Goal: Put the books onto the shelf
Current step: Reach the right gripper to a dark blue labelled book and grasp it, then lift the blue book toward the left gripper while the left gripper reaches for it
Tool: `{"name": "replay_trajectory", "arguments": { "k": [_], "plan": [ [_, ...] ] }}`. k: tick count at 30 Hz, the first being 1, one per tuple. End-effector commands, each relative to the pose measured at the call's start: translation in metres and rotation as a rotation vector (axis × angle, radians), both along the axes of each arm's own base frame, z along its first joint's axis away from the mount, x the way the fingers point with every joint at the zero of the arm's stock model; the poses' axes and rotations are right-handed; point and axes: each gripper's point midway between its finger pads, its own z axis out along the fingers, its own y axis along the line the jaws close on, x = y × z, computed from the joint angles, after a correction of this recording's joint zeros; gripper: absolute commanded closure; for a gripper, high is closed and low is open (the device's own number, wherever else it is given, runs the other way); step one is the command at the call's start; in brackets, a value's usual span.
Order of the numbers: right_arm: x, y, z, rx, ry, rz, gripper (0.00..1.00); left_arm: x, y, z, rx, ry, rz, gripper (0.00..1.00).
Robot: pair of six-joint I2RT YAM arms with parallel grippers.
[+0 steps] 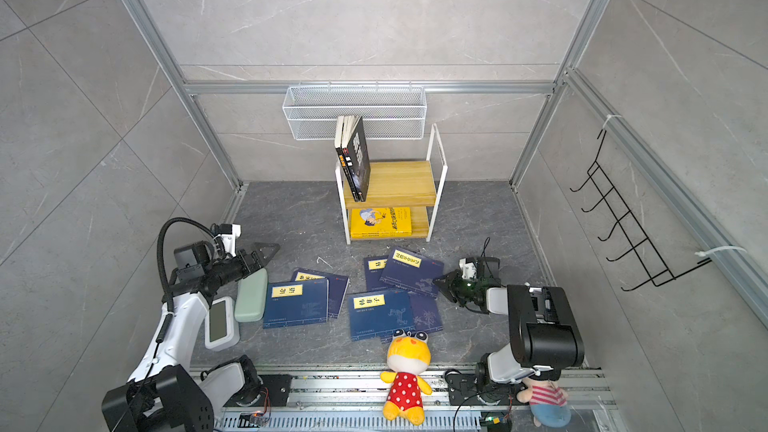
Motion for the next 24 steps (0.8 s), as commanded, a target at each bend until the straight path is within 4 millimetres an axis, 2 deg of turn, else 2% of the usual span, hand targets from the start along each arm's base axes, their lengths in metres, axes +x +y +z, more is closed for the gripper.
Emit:
{"name": "replay_trajectory", "arguments": {
  "k": [1, 2, 8, 15, 19, 24],
  "plan": [
    [-0.015, 0.001, -0.014, 0.014, 0.079, -0.016, 0.96, -0.001, -0.002, 0.013, -0.018, -0.037, -0.013, 0.0],
    [-0.014, 0.001, -0.012, 0.012, 0.067, -0.015, 1.0, -0.001, -0.003, 0.013, -0.02, -0.037, -0.015, 0.0],
    [-0.008, 0.0, 0.003, 0.002, 0.021, -0.008, 1.0, -0.002, -0.005, 0.017, -0.024, -0.052, -0.024, 0.0],
    [0.004, 0.005, 0.057, 0.049, -0.128, 0.002, 1.0, -0.004, -0.007, 0.021, -0.024, -0.075, -0.039, 0.0],
    [0.004, 0.009, 0.098, 0.079, -0.239, 0.016, 1.0, -0.004, -0.011, 0.024, -0.05, -0.075, -0.06, 0.0],
    [0.001, 0.014, 0.134, 0.11, -0.315, 0.036, 1.0, -0.008, -0.019, 0.025, -0.104, -0.078, -0.102, 0.01]
  ]
}}
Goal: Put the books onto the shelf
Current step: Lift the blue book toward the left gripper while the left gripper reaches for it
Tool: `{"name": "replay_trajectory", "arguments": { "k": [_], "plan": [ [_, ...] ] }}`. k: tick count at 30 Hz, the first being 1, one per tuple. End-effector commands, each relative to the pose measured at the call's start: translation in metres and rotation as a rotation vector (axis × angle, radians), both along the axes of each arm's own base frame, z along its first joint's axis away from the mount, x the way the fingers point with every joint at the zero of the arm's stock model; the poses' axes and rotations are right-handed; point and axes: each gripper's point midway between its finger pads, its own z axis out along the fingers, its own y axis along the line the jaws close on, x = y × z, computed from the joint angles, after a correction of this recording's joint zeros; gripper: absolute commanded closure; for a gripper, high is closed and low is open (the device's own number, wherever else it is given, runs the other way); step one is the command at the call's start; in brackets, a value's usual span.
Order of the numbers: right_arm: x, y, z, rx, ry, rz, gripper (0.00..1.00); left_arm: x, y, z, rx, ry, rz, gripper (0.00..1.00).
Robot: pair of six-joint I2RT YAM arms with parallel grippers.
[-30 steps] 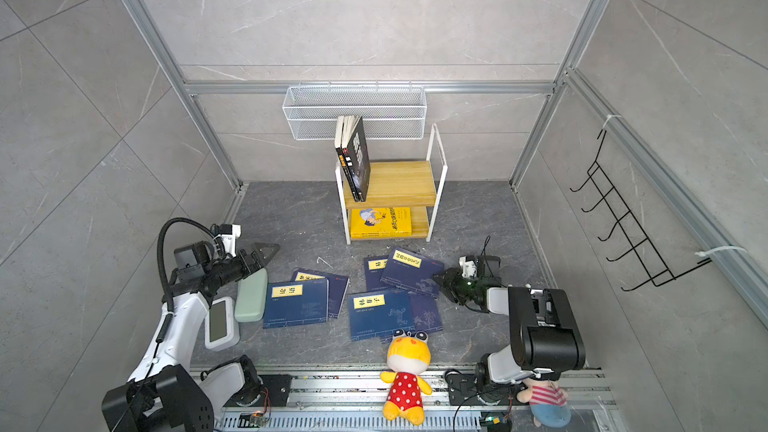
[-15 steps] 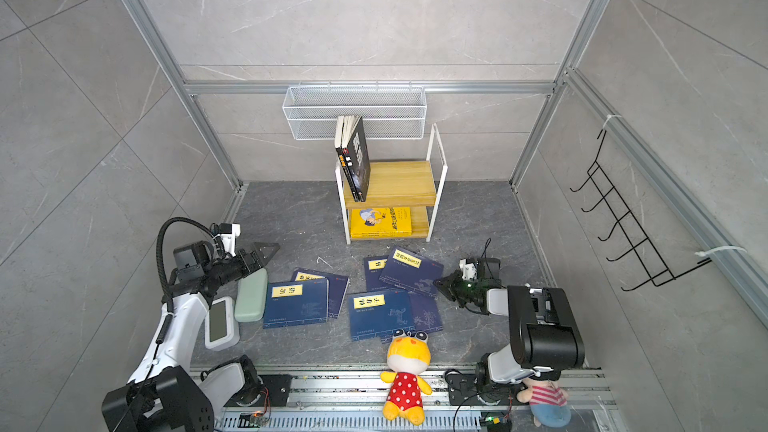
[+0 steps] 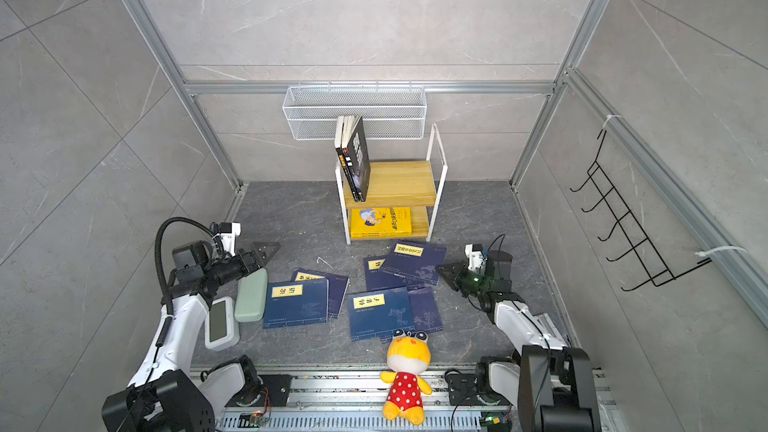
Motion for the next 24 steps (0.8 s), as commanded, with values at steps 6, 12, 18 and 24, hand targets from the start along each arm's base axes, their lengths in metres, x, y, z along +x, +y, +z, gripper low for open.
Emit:
{"name": "replay_trajectory", "arguments": {
  "k": [6, 12, 18, 24],
  "plan": [
    [-0.01, 0.033, 0.065, 0.076, -0.129, 0.117, 1.0, -0.009, -0.025, 0.019, -0.12, -0.067, -0.138, 0.0],
    [-0.022, 0.083, 0.106, 0.058, -0.267, 0.263, 1.0, -0.018, -0.049, 0.027, -0.169, -0.087, -0.251, 0.03],
    [-0.023, 0.12, 0.125, 0.098, -0.31, 0.325, 1.0, -0.032, -0.078, 0.041, -0.207, -0.121, -0.411, 0.12],
    [-0.02, 0.149, 0.131, 0.127, -0.335, 0.366, 1.0, -0.049, -0.102, 0.042, -0.247, -0.111, -0.538, 0.14]
  ]
}}
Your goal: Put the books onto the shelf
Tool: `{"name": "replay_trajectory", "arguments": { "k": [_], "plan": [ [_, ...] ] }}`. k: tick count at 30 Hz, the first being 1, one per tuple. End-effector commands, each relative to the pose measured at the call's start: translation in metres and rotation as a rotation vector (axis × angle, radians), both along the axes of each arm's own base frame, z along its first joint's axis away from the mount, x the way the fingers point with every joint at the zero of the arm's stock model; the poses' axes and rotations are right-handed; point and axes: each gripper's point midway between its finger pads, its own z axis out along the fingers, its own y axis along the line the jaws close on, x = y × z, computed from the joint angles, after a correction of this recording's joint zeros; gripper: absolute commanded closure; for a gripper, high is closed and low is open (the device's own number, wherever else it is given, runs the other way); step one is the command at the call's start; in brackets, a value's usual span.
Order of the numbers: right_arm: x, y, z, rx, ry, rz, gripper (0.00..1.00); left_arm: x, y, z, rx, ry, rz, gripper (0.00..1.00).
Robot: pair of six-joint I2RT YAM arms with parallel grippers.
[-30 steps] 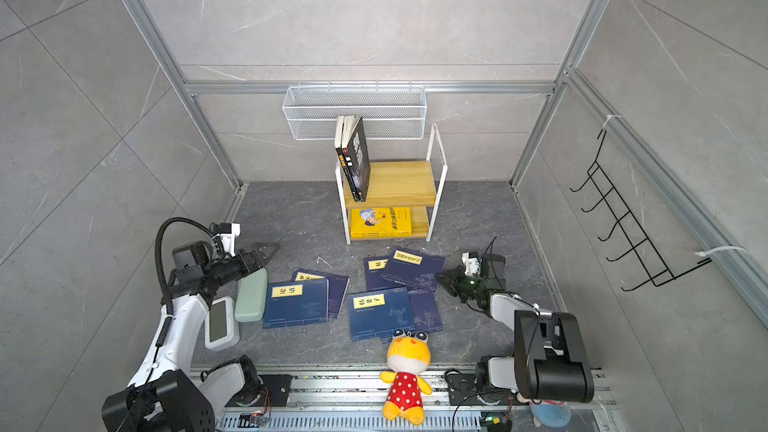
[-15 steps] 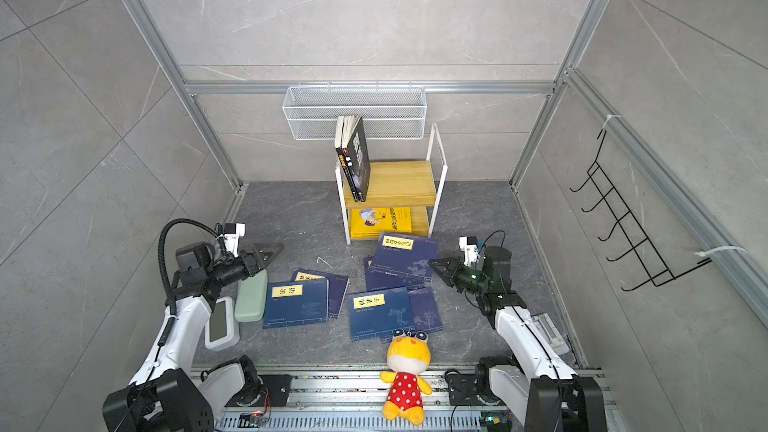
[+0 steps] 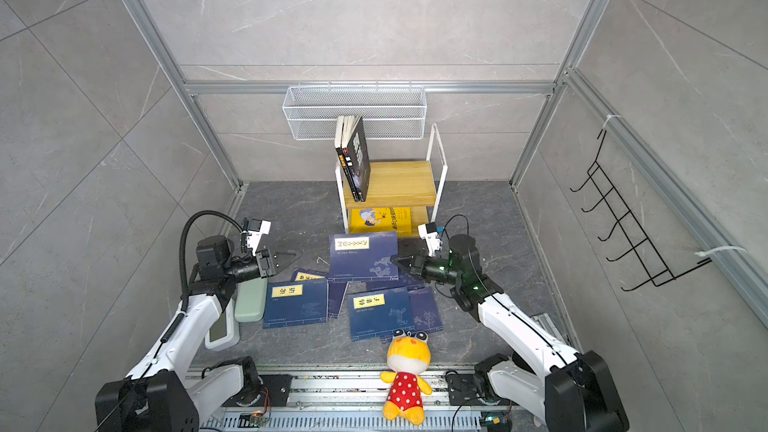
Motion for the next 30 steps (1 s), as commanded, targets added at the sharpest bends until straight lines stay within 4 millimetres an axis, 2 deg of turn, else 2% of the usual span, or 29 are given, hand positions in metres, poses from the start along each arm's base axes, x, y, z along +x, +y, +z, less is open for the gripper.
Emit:
{"name": "replay_trajectory", "arguments": {
  "k": [1, 5, 9, 16, 17, 21, 22, 24, 27, 30],
  "plan": [
    [0.009, 0.017, 0.038, 0.072, -0.115, 0.007, 1.0, -0.01, -0.012, 0.011, -0.035, -0.036, -0.093, 0.14],
    [0.012, 0.033, 0.041, 0.086, -0.087, 0.019, 1.0, -0.009, -0.018, -0.002, -0.015, -0.027, -0.095, 0.16],
    [0.008, 0.049, 0.051, 0.116, -0.1, 0.053, 1.0, -0.007, -0.019, -0.005, -0.013, -0.005, -0.087, 0.18],
    [0.004, 0.074, 0.052, 0.132, -0.104, 0.105, 1.0, -0.004, -0.022, 0.007, -0.028, -0.008, -0.095, 0.27],
    [0.003, 0.078, 0.051, 0.132, -0.109, 0.116, 1.0, -0.004, -0.022, 0.006, -0.024, -0.012, -0.093, 0.3],
    [0.007, 0.082, 0.043, 0.122, -0.092, 0.115, 1.0, -0.003, -0.02, 0.007, -0.023, -0.018, -0.082, 0.53],
    [0.006, 0.083, 0.045, 0.135, -0.092, 0.117, 1.0, -0.002, -0.019, 0.008, -0.026, -0.007, -0.076, 0.55],
    [0.002, 0.084, 0.049, 0.151, -0.109, 0.134, 1.0, -0.002, -0.019, 0.006, -0.024, -0.007, -0.072, 0.51],
    [0.0, 0.08, 0.053, 0.107, -0.134, 0.135, 1.0, -0.001, -0.016, 0.0, -0.006, -0.027, -0.054, 0.3],
    [-0.004, 0.076, 0.068, 0.098, -0.166, 0.132, 1.0, 0.006, -0.006, -0.001, 0.01, -0.005, 0.004, 0.2]
  ]
}}
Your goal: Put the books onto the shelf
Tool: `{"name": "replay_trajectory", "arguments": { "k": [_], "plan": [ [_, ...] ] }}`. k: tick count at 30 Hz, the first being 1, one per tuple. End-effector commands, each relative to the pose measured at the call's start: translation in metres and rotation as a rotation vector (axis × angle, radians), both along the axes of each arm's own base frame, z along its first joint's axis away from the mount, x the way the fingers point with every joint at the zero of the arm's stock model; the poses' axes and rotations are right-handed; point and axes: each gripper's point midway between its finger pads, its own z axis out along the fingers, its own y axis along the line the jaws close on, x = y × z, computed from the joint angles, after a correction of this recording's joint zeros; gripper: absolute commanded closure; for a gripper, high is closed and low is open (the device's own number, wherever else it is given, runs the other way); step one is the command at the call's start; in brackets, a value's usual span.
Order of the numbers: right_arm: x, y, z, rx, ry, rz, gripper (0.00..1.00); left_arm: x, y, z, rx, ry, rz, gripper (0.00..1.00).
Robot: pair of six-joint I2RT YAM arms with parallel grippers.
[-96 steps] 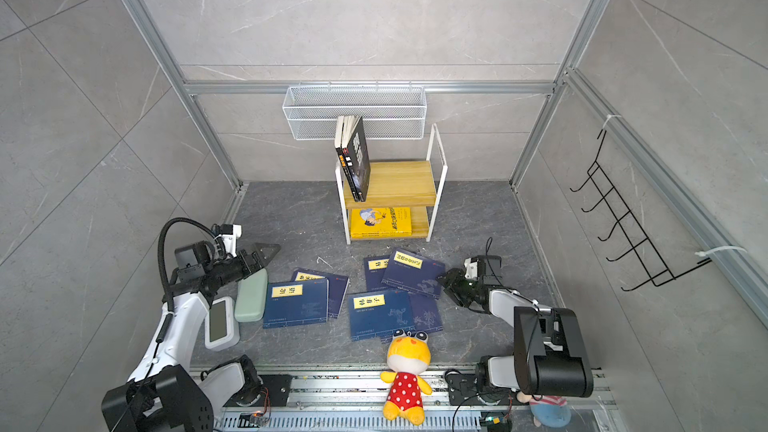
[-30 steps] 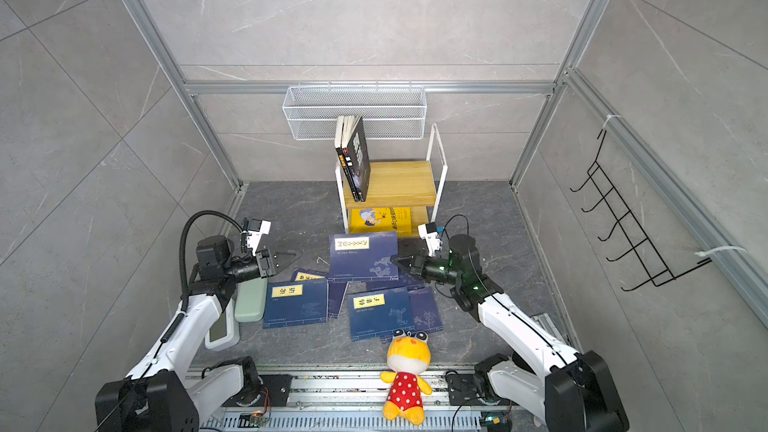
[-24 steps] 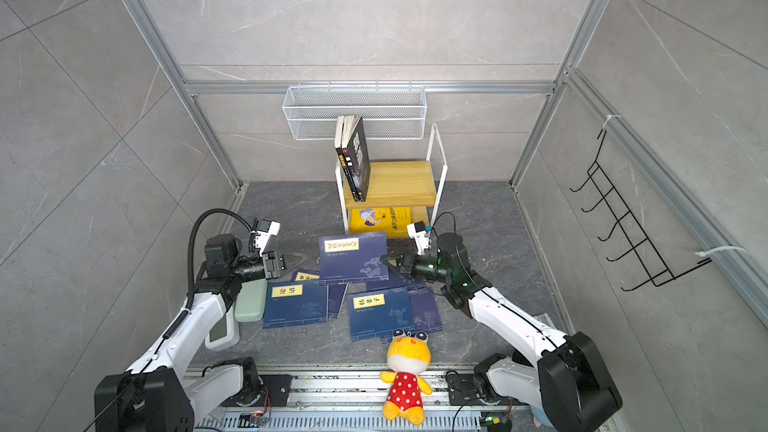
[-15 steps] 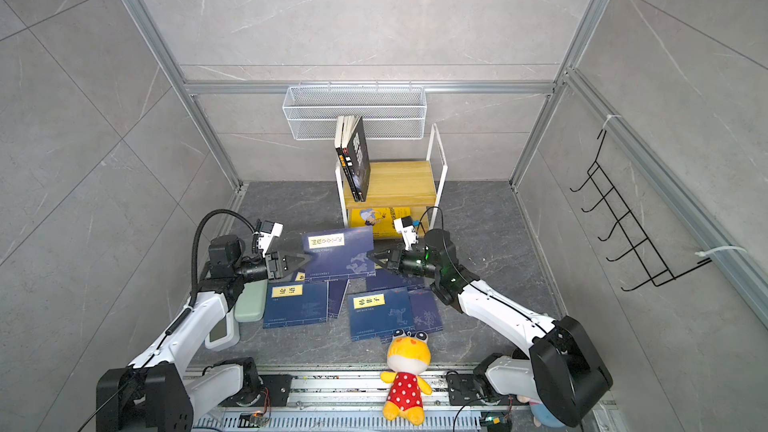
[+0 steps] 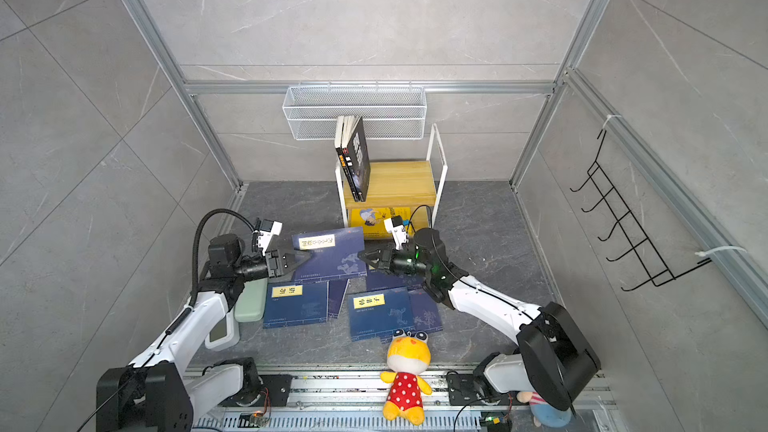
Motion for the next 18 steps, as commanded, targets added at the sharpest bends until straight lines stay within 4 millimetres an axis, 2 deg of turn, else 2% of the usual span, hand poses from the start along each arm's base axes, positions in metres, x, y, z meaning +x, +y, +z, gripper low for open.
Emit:
{"name": "replay_trajectory", "arguments": {
  "k": [1, 5, 9, 11, 16, 18],
  "plan": [
    [-0.009, -0.002, 0.052, 0.05, -0.154, 0.024, 1.0, 0.004, 0.009, 0.008, 0.022, -0.05, 0.035, 0.18],
    [-0.01, -0.008, 0.062, 0.022, -0.186, 0.011, 1.0, 0.006, 0.013, 0.006, 0.049, -0.07, 0.053, 0.09],
    [-0.008, -0.011, 0.074, 0.074, -0.186, 0.003, 1.0, 0.006, 0.016, 0.007, 0.047, -0.061, 0.06, 0.06],
    [-0.006, -0.009, 0.074, 0.083, -0.187, 0.011, 1.0, 0.0, 0.013, 0.01, 0.029, -0.081, 0.027, 0.03],
    [-0.001, 0.0, 0.069, 0.121, -0.15, 0.028, 1.0, -0.003, 0.009, 0.026, -0.033, -0.072, -0.018, 0.05],
    [0.0, 0.003, 0.065, 0.113, -0.154, 0.036, 1.0, -0.005, 0.005, 0.027, -0.039, -0.077, -0.035, 0.12]
  ]
}}
